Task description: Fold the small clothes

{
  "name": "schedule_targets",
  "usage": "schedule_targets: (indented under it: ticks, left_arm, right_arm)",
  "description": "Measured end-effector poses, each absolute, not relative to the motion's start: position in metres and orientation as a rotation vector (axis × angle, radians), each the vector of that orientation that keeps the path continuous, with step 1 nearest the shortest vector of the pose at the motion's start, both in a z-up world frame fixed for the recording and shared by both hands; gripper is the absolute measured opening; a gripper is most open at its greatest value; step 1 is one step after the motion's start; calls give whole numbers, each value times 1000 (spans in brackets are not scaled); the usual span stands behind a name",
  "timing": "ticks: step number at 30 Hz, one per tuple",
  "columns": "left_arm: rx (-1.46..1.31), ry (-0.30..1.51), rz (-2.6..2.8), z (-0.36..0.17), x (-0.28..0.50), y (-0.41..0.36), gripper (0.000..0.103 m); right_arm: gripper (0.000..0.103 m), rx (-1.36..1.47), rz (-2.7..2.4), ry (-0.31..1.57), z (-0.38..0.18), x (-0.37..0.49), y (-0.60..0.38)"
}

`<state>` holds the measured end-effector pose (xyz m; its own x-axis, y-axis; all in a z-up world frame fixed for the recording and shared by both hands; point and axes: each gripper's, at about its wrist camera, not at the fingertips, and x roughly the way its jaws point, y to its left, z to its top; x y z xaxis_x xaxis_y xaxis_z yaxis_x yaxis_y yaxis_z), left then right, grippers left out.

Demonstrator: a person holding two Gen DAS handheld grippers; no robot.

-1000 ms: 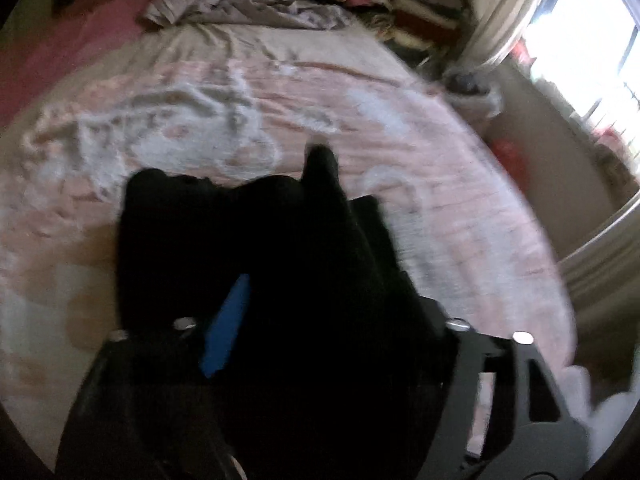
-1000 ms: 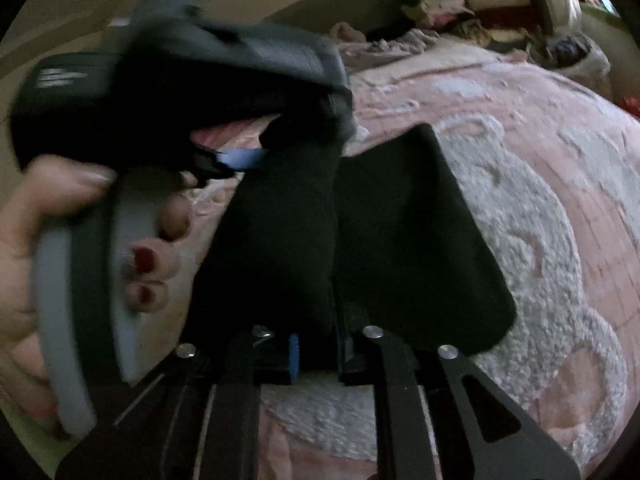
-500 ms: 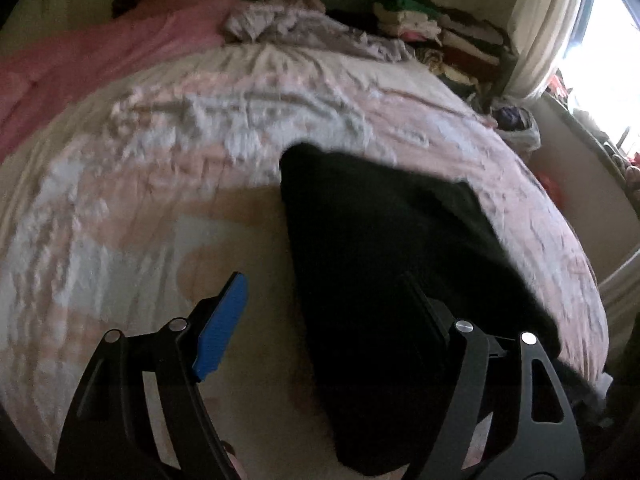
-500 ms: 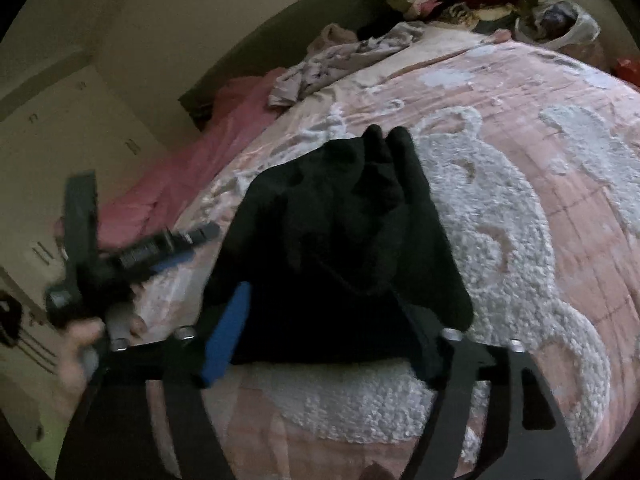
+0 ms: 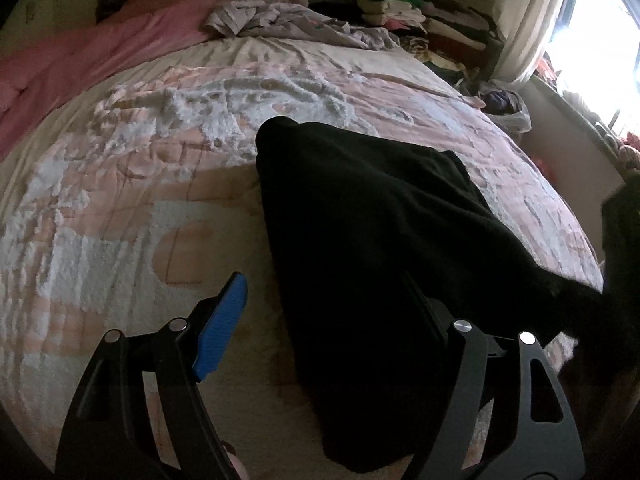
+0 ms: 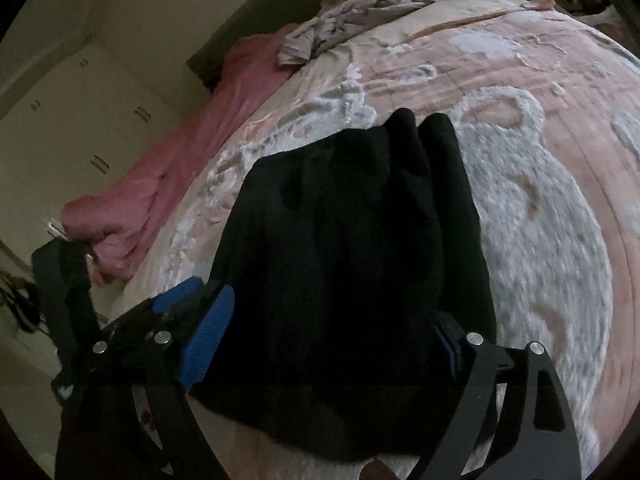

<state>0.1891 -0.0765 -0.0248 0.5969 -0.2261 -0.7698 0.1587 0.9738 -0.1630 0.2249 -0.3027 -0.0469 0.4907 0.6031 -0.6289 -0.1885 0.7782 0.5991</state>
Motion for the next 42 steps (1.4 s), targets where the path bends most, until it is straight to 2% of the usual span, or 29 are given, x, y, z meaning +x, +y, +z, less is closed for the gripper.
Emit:
schedule_targets:
  ticks: [1, 2, 5, 8, 12, 16, 19, 22, 23, 25, 31, 33, 42]
  left_arm:
    - [-78, 904, -224, -25, 189, -77, 67]
    - [-75, 904, -224, -24, 189, -77, 67]
    - [-73, 903, -233, -24, 189, -78, 67]
    - [-68, 898, -242, -23, 189, -81, 67]
    - [-73, 896, -254, -20, 187, -84, 67]
    - [-72, 888, -287, -14, 186, -91, 67]
    - [-41, 899, -279, -17, 187, -98, 68]
    - [-43, 918, -280, -25, 188, -100, 69]
    - [-46, 921, -281, -27, 188, -100, 69]
    - [-49, 921, -280, -28, 187, -99, 70]
    - [-58, 922, -283, -29, 187, -98, 72]
    - [-59, 923, -282, -29, 187, -97, 72]
    - [-71, 924, -284, -29, 186, -95, 73]
  right_arm:
    - [83, 491, 502, 944, -48, 227, -303]
    - [74, 483, 495, 940, -49, 228, -302]
    - [33, 472, 505, 892, -49, 224, -304]
    - [24, 386, 483, 826, -38, 216, -298]
    - [20, 256, 447, 753, -22, 205, -290]
    - [20, 180, 396, 688, -10, 197, -295]
    - [21, 209, 376, 756, -27, 207, -306]
    - [32, 277, 356, 840, -52, 216, -317]
    - [41, 296, 344, 844, -53, 216, -320]
    - [47, 329, 334, 851, -54, 214, -326]
    - [54, 293, 292, 851, -53, 207, -325]
    - [59, 267, 266, 846, -50, 204, -324]
    - [61, 253, 234, 845, -42, 184, -325]
